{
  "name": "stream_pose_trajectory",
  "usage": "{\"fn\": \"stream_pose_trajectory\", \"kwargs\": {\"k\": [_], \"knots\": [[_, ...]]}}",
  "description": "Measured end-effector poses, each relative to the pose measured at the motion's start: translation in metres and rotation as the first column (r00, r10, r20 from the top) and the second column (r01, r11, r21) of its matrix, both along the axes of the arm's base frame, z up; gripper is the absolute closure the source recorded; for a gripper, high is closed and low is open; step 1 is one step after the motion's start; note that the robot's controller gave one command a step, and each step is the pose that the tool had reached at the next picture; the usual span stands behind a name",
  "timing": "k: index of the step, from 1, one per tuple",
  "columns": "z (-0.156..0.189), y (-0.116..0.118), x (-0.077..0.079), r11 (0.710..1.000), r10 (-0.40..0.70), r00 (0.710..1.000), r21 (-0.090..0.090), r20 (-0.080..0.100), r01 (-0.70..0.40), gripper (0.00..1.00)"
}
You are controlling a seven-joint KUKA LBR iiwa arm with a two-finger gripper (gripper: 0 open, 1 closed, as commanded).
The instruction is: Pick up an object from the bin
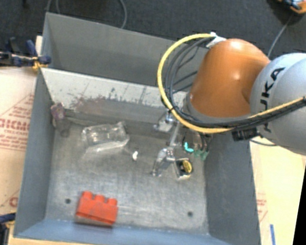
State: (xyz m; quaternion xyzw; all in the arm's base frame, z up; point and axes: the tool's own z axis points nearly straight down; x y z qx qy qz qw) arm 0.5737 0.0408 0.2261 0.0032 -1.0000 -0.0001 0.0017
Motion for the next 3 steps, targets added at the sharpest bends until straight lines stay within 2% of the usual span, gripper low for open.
{"fn": "stream_pose_trajectory", "kwargs": {"k": [1, 2, 3], "knots": [[-0.121, 0.055, 0.061, 0.929, 0.369, 0.929, -0.002, 0.015, -0.369, 0.0], [-0.115, 0.061, 0.054, 0.955, 0.297, 0.955, 0.001, 0.007, -0.297, 0.0], [-0.114, 0.064, 0.045, 0.966, 0.257, 0.966, 0.002, 0.004, -0.257, 0.0]]}}
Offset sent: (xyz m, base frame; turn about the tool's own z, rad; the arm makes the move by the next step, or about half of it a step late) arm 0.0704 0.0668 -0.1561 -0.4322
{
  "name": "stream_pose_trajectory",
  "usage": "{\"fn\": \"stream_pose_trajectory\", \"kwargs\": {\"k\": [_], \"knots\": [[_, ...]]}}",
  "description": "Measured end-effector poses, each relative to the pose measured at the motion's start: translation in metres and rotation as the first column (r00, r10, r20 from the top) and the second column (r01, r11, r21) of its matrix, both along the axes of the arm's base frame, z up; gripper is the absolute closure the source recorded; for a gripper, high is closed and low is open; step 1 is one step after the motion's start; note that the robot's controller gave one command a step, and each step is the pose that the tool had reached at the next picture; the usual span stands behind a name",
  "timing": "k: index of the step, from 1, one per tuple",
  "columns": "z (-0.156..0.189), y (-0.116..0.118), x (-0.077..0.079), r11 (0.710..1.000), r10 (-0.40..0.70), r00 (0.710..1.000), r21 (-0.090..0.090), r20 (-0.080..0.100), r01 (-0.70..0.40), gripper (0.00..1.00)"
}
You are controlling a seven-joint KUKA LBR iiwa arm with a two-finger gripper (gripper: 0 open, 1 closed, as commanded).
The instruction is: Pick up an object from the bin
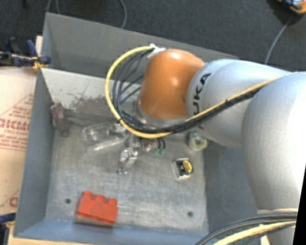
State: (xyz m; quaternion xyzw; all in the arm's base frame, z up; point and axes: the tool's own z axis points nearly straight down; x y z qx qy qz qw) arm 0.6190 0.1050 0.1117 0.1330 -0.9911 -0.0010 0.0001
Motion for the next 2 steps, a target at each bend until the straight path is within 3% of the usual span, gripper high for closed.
{"fn": "stream_pose_trajectory", "kwargs": {"k": [1, 2], "knots": [[-0.02, 0.003, 0.006, 0.992, 0.128, 0.992, 0.0, 0.009, -0.128, 0.0], [-0.03, 0.004, 0.012, 0.996, 0.09, 0.996, 0.009, 0.01, -0.09, 0.0]]}}
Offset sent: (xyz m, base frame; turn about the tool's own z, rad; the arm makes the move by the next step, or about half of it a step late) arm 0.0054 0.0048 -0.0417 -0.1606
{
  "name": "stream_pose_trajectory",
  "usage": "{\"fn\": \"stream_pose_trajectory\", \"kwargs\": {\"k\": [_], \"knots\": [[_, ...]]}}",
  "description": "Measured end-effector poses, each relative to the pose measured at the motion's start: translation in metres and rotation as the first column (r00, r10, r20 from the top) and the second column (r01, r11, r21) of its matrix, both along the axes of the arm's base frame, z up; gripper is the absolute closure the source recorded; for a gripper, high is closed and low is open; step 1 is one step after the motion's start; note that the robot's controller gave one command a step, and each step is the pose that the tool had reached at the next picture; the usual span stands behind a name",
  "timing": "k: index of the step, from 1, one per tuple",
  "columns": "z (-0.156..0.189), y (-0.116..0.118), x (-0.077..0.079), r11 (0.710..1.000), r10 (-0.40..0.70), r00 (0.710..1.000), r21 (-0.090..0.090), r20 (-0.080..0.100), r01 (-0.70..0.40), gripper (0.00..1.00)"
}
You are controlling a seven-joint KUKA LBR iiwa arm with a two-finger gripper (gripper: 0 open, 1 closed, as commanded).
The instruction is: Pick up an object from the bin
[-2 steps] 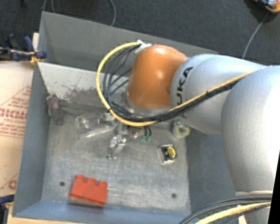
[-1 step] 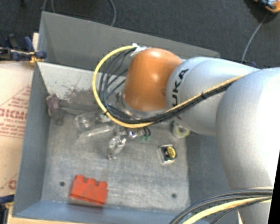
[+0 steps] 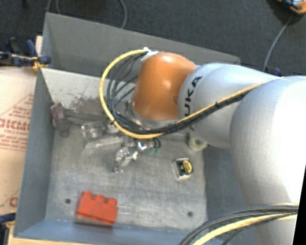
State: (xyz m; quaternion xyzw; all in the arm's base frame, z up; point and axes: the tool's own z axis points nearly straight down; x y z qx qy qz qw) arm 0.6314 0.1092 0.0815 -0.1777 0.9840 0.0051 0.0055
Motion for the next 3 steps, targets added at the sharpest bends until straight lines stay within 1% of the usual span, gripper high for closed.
{"fn": "stream_pose_trajectory", "kwargs": {"k": [1, 2, 3], "knots": [[0.001, -0.001, 0.005, 1.0, -0.005, 1.0, 0.002, 0.026, 0.004, 1.0], [0.029, -0.002, 0.006, 1.0, -0.003, 1.0, -0.011, -0.004, 0.003, 1.0], [0.118, -0.003, 0.008, 1.0, -0.004, 1.0, -0.012, 0.001, 0.004, 1.0]]}}
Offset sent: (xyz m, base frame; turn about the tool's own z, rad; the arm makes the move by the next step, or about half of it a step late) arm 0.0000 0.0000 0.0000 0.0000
